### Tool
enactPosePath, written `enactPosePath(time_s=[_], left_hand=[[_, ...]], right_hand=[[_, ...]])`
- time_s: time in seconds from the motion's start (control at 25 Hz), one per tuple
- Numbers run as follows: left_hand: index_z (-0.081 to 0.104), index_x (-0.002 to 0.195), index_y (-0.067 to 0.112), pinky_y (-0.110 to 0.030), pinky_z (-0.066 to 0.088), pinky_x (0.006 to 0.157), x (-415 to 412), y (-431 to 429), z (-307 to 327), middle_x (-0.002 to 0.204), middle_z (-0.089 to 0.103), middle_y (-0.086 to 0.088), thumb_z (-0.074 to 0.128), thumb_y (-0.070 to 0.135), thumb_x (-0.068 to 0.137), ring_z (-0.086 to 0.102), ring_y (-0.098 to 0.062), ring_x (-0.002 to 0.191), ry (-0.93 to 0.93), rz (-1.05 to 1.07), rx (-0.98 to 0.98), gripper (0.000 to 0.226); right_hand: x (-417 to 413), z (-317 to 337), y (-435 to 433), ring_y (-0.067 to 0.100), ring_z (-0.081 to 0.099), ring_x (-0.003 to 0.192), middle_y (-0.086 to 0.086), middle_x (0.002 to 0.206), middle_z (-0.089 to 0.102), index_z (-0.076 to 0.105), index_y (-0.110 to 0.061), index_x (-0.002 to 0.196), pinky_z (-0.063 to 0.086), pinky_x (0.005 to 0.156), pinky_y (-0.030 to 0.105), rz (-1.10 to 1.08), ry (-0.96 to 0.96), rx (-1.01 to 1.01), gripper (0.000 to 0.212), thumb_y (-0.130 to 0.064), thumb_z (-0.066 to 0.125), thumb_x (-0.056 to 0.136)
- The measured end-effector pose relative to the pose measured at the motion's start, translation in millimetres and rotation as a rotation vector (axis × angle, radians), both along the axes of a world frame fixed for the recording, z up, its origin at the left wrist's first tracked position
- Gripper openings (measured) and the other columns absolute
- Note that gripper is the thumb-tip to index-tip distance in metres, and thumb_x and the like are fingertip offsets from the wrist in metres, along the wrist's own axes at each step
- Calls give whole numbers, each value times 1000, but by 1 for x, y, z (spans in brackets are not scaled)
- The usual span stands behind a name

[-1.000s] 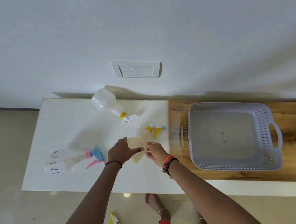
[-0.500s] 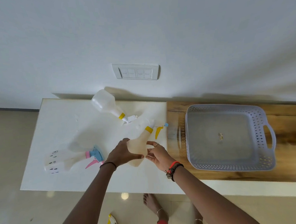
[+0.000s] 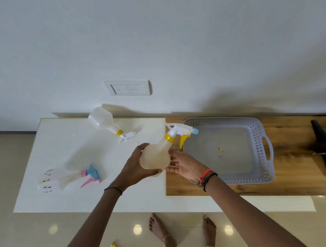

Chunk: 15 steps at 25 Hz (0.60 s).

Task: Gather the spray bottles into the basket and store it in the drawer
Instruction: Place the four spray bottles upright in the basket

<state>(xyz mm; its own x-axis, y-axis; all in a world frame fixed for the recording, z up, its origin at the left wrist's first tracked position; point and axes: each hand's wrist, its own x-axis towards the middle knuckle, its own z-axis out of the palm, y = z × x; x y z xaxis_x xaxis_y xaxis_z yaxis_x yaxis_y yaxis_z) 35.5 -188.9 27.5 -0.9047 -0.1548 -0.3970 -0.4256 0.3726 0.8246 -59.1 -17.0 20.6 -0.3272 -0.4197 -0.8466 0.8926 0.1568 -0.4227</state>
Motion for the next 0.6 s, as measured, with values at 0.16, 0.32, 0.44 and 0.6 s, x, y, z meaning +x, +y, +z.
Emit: enactPosePath(time_s=[0.16, 0.32, 0.44, 0.6], left_hand=[[28, 131, 21, 1, 45, 73, -21, 46, 7, 125, 40, 11, 87, 26, 62, 47, -8, 111, 36, -22, 7, 91], [35, 138, 21, -21, 42, 96, -39, 84, 7, 129, 41, -5, 87, 34, 59, 43, -16, 118, 100, -93, -202, 95], [32, 142, 27, -35, 45, 98, -53, 108, 4, 123, 41, -9, 84, 30, 63, 47, -24, 116, 87, -127, -221, 95], [32, 138, 10, -30, 43, 98, -79, 136, -5, 133, 44, -13, 82, 17, 67, 47, -25, 121, 69, -137, -158, 88]], right_hand=[[-15, 9, 48, 19, 65, 98, 9, 111, 66, 57, -12, 121, 57, 75, 29, -36, 40, 2, 35, -33, 57, 93], [-24, 10, 88, 19, 64, 100, 6, 112, 66, 57, -15, 121, 56, 80, 31, -147, 149, 24, 32, -31, 57, 93], [-29, 7, 112, 17, 65, 96, 0, 106, 67, 61, -25, 103, 57, 73, 30, -242, 193, 48, 11, -23, 58, 93], [-40, 1, 132, 22, 61, 106, -3, 106, 64, 59, -33, 98, 58, 75, 35, -305, 199, 76, 10, -24, 57, 93]])
